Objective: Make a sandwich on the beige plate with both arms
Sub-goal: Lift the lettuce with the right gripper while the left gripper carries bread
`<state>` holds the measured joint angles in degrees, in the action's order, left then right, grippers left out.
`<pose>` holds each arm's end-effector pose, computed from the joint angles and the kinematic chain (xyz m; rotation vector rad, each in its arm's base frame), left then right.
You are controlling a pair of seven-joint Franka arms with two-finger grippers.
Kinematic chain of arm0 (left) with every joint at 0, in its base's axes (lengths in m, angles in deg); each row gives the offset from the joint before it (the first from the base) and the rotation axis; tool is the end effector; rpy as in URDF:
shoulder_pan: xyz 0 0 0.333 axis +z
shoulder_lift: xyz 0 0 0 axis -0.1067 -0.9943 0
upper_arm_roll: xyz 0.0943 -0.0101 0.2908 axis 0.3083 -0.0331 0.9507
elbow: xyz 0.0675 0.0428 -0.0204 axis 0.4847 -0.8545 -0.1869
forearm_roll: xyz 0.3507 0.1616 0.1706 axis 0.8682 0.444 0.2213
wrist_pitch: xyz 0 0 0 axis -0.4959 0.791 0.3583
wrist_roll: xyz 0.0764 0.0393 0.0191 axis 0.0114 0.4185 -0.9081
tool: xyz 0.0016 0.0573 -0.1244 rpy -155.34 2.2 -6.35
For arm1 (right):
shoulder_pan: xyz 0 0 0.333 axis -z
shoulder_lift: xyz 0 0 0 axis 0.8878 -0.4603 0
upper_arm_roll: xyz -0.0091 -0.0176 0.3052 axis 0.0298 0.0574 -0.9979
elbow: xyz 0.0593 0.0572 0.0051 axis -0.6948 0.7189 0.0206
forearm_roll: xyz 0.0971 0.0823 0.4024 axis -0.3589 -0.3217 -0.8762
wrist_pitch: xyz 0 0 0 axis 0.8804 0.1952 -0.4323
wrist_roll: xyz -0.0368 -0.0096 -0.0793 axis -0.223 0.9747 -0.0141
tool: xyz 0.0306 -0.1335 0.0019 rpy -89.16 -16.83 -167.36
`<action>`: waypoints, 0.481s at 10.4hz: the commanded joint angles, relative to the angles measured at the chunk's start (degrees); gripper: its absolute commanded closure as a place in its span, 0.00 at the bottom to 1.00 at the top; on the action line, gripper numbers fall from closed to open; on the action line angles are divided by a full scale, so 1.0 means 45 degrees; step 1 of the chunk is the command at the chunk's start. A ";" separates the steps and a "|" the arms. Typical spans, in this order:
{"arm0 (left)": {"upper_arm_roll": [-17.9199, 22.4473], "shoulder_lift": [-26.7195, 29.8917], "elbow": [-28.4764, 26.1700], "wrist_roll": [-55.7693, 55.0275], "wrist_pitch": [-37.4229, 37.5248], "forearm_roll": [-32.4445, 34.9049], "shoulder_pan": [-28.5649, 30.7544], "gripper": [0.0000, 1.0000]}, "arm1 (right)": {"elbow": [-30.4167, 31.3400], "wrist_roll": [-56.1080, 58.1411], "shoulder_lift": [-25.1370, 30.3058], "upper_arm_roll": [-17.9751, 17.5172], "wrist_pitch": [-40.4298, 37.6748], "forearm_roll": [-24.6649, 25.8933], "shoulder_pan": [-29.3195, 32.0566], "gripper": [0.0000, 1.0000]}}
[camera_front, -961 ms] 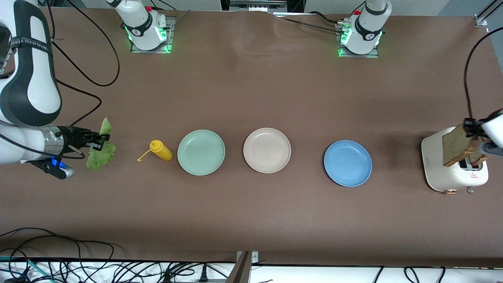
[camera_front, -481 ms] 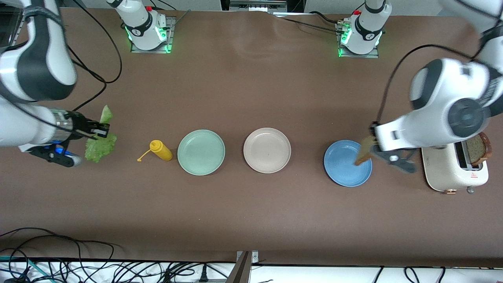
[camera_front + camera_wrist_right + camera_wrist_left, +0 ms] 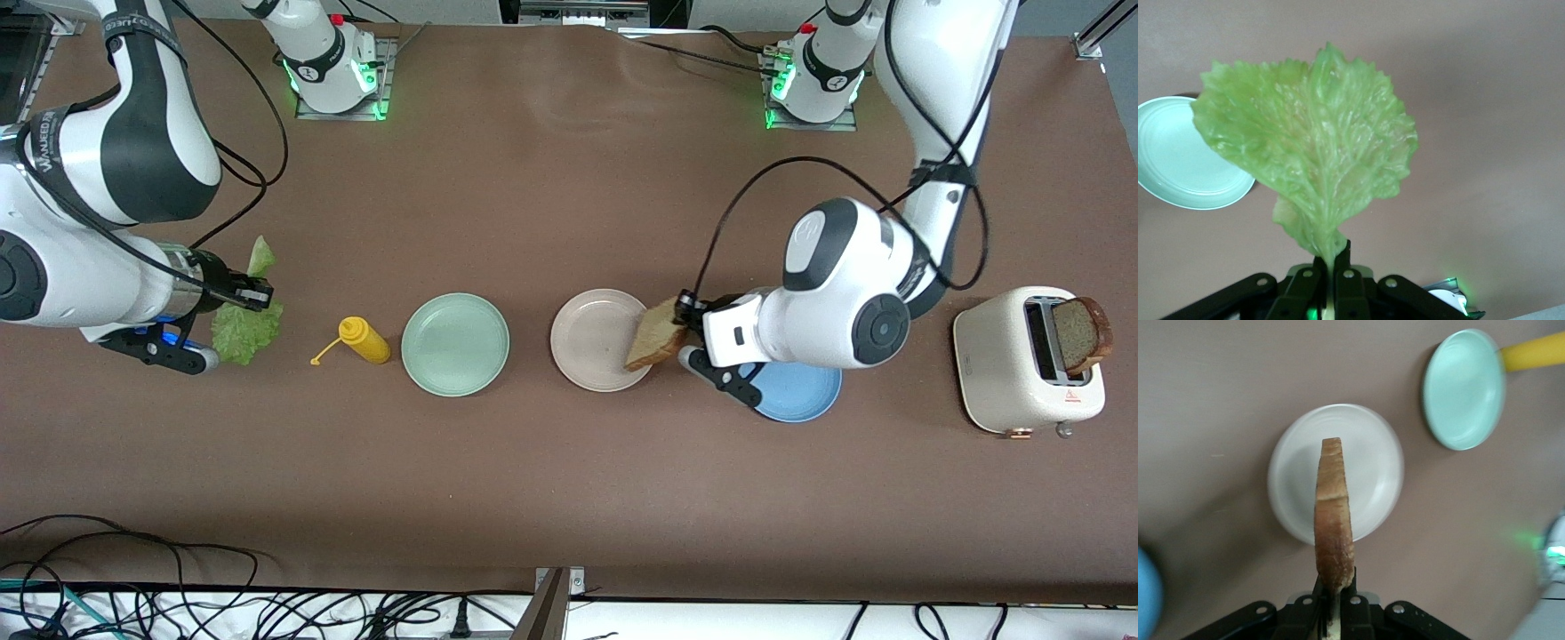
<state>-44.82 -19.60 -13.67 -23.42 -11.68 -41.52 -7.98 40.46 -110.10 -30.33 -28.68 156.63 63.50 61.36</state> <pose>0.6613 -0.3108 0.3047 2.4820 -0.5297 -0.3289 0.6596 0.1059 0.4281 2.9843 -0.4695 -0.5119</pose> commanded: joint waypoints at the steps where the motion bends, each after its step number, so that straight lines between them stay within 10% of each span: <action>1: 0.0121 -0.1196 0.0575 0.0256 -0.0533 -0.2358 -0.0126 1.00 | 0.0119 -0.0027 0.0155 -0.0085 0.0049 0.0155 -0.0037 1.00; 5: 0.0179 -0.2566 0.0653 0.0666 -0.1768 -0.3850 -0.0772 1.00 | 0.0119 -0.1038 0.0155 -0.0085 0.0068 0.0155 -0.0621 1.00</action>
<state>-44.82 -29.21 -13.42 -21.41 -19.75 -56.36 -10.78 40.45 -111.77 -30.33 -28.84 156.70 63.50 59.95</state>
